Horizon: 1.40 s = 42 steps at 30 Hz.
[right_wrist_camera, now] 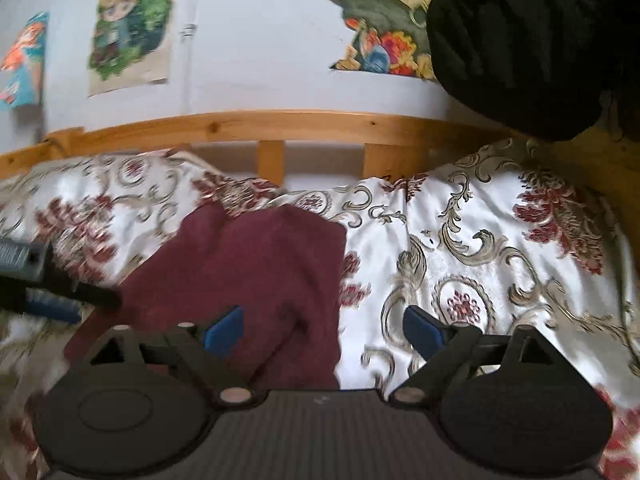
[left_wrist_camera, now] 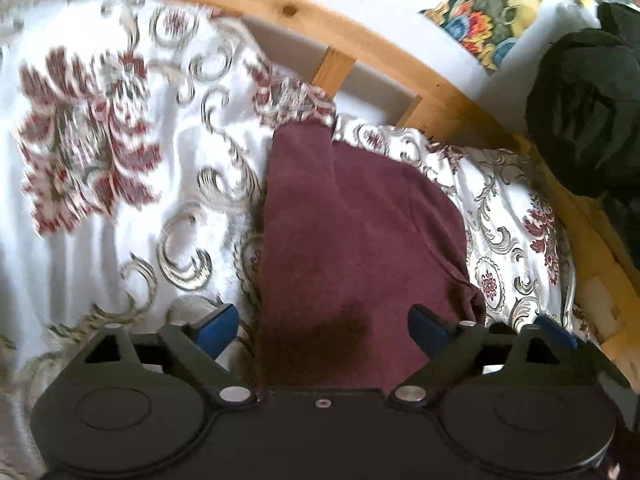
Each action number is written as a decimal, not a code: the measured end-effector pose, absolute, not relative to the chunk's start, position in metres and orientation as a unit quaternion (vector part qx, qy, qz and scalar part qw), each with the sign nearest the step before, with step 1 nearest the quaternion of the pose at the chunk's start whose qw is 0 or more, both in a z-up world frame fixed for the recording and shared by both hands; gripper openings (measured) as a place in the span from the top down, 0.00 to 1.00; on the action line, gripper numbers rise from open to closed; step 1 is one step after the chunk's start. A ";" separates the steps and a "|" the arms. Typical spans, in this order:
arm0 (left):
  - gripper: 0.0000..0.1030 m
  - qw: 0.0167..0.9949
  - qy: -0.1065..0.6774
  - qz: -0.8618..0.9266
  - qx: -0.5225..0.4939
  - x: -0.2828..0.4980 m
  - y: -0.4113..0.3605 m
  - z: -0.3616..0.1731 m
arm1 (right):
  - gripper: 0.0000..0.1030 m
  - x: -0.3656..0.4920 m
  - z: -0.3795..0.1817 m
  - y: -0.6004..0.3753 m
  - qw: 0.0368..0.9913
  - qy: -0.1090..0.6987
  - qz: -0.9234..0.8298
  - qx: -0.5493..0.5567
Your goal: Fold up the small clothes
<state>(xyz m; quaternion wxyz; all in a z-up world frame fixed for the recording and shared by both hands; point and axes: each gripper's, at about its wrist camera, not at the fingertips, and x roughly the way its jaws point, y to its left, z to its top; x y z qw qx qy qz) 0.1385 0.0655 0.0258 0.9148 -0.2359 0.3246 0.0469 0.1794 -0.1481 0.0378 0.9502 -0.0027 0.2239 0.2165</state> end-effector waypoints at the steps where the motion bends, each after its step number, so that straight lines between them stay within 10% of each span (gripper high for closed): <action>1: 0.05 0.919 0.319 0.050 -0.226 0.134 0.064 0.031 | 0.05 0.168 0.040 -0.152 0.952 0.220 0.213 0.000; 13: 0.01 0.971 0.212 0.072 -0.085 0.050 0.039 0.095 | 0.00 0.088 0.078 -0.181 0.969 0.163 0.168 0.077; 42: 0.01 0.946 0.319 0.027 -0.060 0.021 0.025 0.030 | 0.00 0.051 0.051 -0.182 0.945 0.273 0.158 0.091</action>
